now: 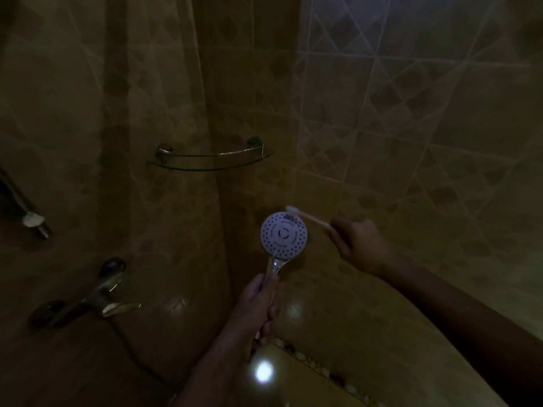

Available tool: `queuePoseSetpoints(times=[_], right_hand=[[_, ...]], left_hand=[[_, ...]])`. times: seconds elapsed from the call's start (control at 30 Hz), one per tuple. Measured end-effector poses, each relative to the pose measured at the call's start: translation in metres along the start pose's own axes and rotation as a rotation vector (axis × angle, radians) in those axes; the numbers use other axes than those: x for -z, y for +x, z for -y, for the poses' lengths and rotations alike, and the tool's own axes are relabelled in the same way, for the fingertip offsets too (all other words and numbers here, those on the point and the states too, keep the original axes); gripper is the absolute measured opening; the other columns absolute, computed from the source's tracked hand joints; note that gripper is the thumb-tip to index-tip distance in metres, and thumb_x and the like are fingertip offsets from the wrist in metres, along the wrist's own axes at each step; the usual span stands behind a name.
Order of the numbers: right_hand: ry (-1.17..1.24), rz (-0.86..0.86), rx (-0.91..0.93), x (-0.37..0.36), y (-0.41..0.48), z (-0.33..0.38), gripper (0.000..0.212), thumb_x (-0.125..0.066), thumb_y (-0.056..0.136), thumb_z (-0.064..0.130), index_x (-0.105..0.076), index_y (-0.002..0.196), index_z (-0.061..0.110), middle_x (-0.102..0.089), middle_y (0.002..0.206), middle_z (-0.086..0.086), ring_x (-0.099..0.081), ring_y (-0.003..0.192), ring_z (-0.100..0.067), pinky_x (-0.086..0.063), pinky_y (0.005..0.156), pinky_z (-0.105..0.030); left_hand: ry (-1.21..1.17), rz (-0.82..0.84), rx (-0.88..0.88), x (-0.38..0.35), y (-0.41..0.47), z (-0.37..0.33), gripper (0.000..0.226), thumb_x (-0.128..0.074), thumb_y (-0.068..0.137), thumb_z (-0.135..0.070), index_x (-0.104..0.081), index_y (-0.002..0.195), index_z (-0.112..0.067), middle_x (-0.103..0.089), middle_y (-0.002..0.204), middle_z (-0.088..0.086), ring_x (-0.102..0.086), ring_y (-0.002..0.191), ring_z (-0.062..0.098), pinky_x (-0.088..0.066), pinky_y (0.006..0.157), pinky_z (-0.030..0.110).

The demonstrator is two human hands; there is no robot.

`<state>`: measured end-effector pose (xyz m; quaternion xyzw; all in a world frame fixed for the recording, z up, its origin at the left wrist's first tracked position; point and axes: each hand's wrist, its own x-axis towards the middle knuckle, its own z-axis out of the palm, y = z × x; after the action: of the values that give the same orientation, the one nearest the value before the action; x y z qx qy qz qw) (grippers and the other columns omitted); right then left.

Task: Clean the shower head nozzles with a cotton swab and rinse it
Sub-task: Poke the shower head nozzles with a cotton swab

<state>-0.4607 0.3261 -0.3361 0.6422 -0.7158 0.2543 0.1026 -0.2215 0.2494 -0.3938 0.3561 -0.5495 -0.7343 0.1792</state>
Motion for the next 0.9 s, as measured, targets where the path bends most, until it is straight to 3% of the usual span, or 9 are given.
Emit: queuePoseSetpoints(times=[0.07,0.13,0.23,0.3,0.43,0.57,0.63,0.77,0.9], right_hand=[[0.101,0.217,0.134,0.001,-0.009,0.015,0.017,-0.057,0.099,0.020,-0.062,0.084,0.017,-0.050,0.058,0.016,-0.049,0.046,0.001,-0.034,0.048,-0.009],[0.079,0.321,0.168,-0.005,-0.014,0.018,0.016,-0.054,0.100,0.024,-0.063,0.088,0.019,-0.044,0.060,0.019,-0.047,0.046,0.004,-0.036,0.046,-0.009],[-0.068,0.029,-0.043,-0.006,-0.002,0.002,0.021,-0.056,0.099,0.024,-0.064,0.082,0.013,-0.059,0.060,0.003,-0.050,0.044,-0.006,-0.034,0.047,-0.020],[-0.043,-0.041,-0.042,-0.003,0.000,0.003,0.020,-0.058,0.098,0.020,-0.063,0.080,0.011,-0.059,0.058,0.003,-0.054,0.044,-0.005,-0.033,0.047,-0.016],[0.112,0.331,0.209,-0.003,-0.017,0.020,0.017,-0.055,0.100,0.021,-0.063,0.087,0.014,-0.047,0.063,0.016,-0.052,0.049,0.003,-0.038,0.048,-0.007],[-0.069,0.010,-0.069,-0.007,-0.005,-0.001,0.027,-0.049,0.100,0.030,-0.063,0.087,0.011,-0.063,0.064,-0.003,-0.058,0.049,-0.016,-0.047,0.046,-0.034],[-0.025,-0.036,-0.043,-0.006,-0.005,-0.001,0.022,-0.053,0.100,0.025,-0.063,0.085,0.011,-0.062,0.065,-0.001,-0.056,0.050,-0.013,-0.048,0.047,-0.031],[0.074,0.367,0.205,-0.007,-0.016,0.014,0.015,-0.052,0.101,0.026,-0.060,0.088,0.024,-0.049,0.066,0.016,-0.048,0.050,0.003,-0.039,0.048,-0.012],[-0.103,0.047,-0.142,-0.005,0.005,-0.009,0.026,-0.050,0.101,0.028,-0.064,0.086,0.011,-0.065,0.068,-0.002,-0.060,0.054,-0.015,-0.049,0.052,-0.032]], left_hand=[[-0.022,0.007,0.024,0.001,-0.001,-0.001,0.026,-0.047,0.098,-0.045,-0.055,0.091,-0.022,-0.042,0.052,-0.005,-0.030,0.033,0.011,-0.023,0.037,0.016],[-0.033,0.008,0.039,0.002,-0.002,-0.002,0.025,-0.048,0.098,-0.045,-0.054,0.094,-0.020,-0.042,0.053,-0.005,-0.030,0.034,0.010,-0.024,0.036,0.013],[-0.045,-0.014,0.037,0.002,0.000,-0.002,0.022,-0.048,0.098,-0.042,-0.053,0.089,-0.023,-0.042,0.051,-0.005,-0.029,0.032,0.009,-0.024,0.036,0.013],[-0.059,-0.027,0.053,0.003,0.001,-0.001,0.020,-0.048,0.098,-0.042,-0.054,0.090,-0.025,-0.042,0.051,-0.005,-0.029,0.033,0.009,-0.023,0.038,0.014],[-0.091,-0.018,0.074,0.005,0.000,-0.003,0.021,-0.049,0.096,-0.047,-0.056,0.089,-0.028,-0.041,0.052,-0.005,-0.028,0.034,0.009,-0.023,0.038,0.012],[-0.105,-0.017,0.087,0.006,0.004,-0.004,0.025,-0.050,0.095,-0.049,-0.056,0.083,-0.028,-0.041,0.052,-0.004,-0.029,0.034,0.010,-0.023,0.041,0.014],[-0.115,-0.009,0.086,0.008,0.005,-0.003,0.025,-0.050,0.095,-0.050,-0.056,0.086,-0.026,-0.041,0.053,-0.003,-0.028,0.034,0.010,-0.024,0.039,0.012],[-0.111,0.004,0.078,0.006,0.004,-0.003,0.023,-0.049,0.097,-0.046,-0.054,0.090,-0.025,-0.040,0.052,-0.003,-0.028,0.031,0.009,-0.023,0.036,0.011],[-0.131,-0.001,0.099,0.007,0.002,-0.005,0.022,-0.049,0.097,-0.046,-0.055,0.095,-0.025,-0.041,0.054,-0.003,-0.029,0.030,0.007,-0.023,0.036,0.010]])
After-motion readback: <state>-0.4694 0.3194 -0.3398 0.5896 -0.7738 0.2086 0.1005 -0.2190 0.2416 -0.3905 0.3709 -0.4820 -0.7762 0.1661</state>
